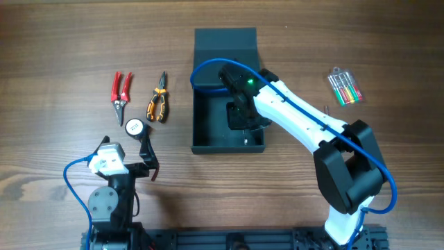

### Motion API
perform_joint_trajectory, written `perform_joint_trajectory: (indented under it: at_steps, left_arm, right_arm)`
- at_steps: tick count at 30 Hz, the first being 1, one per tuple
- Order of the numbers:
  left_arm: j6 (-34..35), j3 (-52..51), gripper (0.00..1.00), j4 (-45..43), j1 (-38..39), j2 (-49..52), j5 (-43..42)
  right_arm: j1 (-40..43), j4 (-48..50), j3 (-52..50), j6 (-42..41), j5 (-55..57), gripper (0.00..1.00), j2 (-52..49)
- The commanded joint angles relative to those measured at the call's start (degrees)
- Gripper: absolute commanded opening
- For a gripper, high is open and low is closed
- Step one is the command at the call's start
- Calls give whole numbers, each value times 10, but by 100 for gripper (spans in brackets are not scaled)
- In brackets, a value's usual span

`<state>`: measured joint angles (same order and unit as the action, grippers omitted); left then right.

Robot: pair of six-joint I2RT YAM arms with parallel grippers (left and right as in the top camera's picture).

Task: Pack container
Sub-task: 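Carry the wrench into the green box with the right gripper, then release the wrench and lift the right gripper away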

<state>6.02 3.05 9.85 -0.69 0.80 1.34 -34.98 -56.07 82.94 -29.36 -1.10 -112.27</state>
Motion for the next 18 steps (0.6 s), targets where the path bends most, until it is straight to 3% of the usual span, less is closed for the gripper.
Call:
perform_joint_trajectory:
  at_steps: [1, 7, 11, 15, 18]
  left_arm:
    - [-13, -3, 100, -2, 5, -4, -9]
    - [-13, -3, 100, -2, 5, -4, -9]
    - [-13, -3, 100, -2, 5, -4, -9]
    - [-13, -3, 100, -2, 5, -4, -9]
    - [-13, -3, 100, -2, 5, -4, -9]
  right_arm:
    - [0, 17, -1, -6, -3, 45, 10]
    - [1, 20, 3, 9, -4, 47, 10]
    - [23, -42, 132, 70, -6, 47, 10]
    - [125, -188, 340, 120, 81, 59, 10]
    - [231, -220, 371, 211, 80, 74, 10]
